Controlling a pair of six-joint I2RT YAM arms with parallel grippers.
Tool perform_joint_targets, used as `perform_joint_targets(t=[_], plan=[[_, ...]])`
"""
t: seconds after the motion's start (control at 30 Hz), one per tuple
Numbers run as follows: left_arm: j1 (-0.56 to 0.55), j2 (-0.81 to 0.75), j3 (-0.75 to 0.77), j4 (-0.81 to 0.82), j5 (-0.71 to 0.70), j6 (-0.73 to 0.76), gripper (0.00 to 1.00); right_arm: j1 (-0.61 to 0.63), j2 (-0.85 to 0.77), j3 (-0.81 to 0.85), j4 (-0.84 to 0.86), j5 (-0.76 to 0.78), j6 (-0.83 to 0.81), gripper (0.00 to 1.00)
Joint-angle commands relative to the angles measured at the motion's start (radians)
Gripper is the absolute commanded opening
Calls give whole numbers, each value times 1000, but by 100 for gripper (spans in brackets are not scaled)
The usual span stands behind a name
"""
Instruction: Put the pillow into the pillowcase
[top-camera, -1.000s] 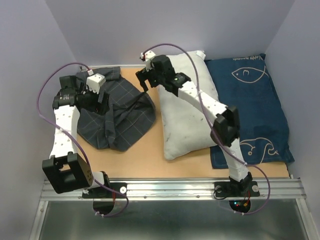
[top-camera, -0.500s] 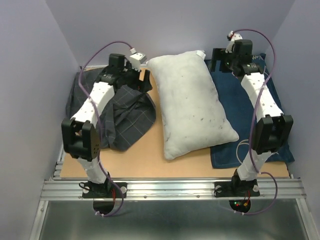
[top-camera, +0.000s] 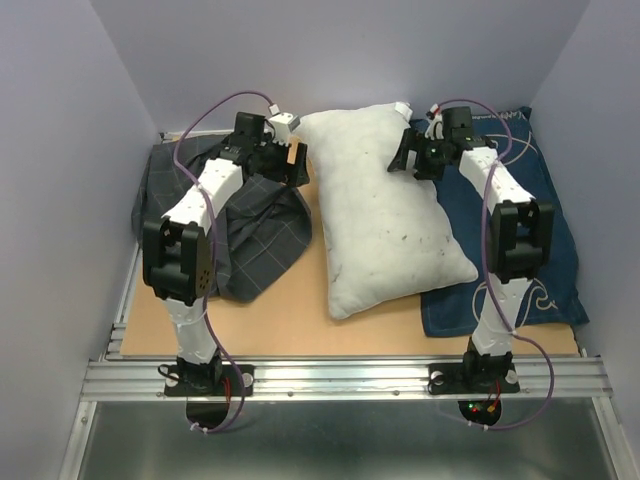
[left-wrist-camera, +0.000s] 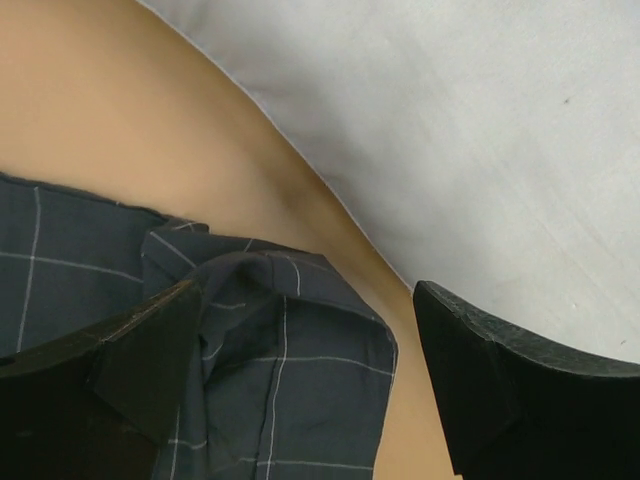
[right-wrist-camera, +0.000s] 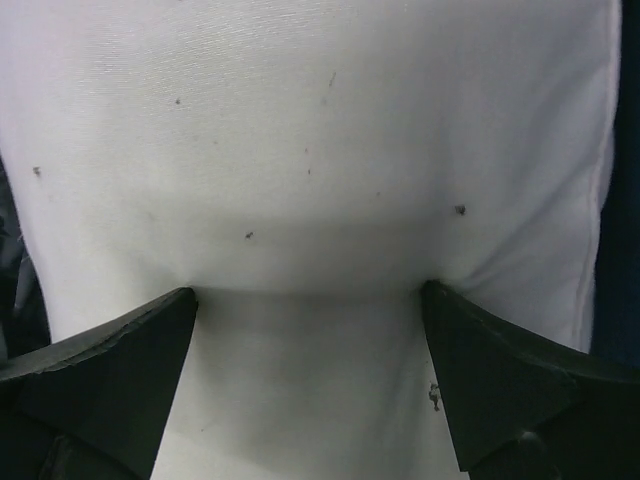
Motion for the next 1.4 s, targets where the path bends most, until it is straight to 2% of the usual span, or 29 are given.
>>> perform_joint_targets(t=[0.0, 0.03, 0.1, 0.13, 0.17, 0.2, 0.47, 0.77, 0.87, 1.07, 1.37], plan=[[15, -144, -30, 8, -48, 35, 99, -8, 46, 5, -8, -170, 56, 99], [21, -152, -32, 2, -53, 39, 99, -9, 52, 10, -8, -202, 57, 83], [38, -169, -30, -10, -51, 42, 99, -6, 43, 39, -10, -290, 47, 56], [43, -181, -32, -13, -50, 41, 99, -6, 10, 55, -8, -299, 40, 26], [49, -187, -35, -15, -48, 39, 99, -6, -10, 72, -11, -302, 34, 7], [55, -195, -36, -15, -47, 38, 99, -6, -32, 97, -19, -308, 22, 0], [83, -258, -32, 4, -50, 24, 99, -6, -230, 380, -115, -304, -263, 0], [84, -299, -59, 33, -47, -3, 99, -6, -421, 484, -174, -266, -652, 1], [83, -313, -70, 39, -53, 0, 99, -6, -500, 464, -183, -256, -780, 0], [84, -339, -110, 60, -54, -5, 99, -6, -662, 303, -185, -180, -1209, 1], [83, -356, -148, 85, -56, -8, 99, -6, -777, 277, -185, -138, -1534, 1]])
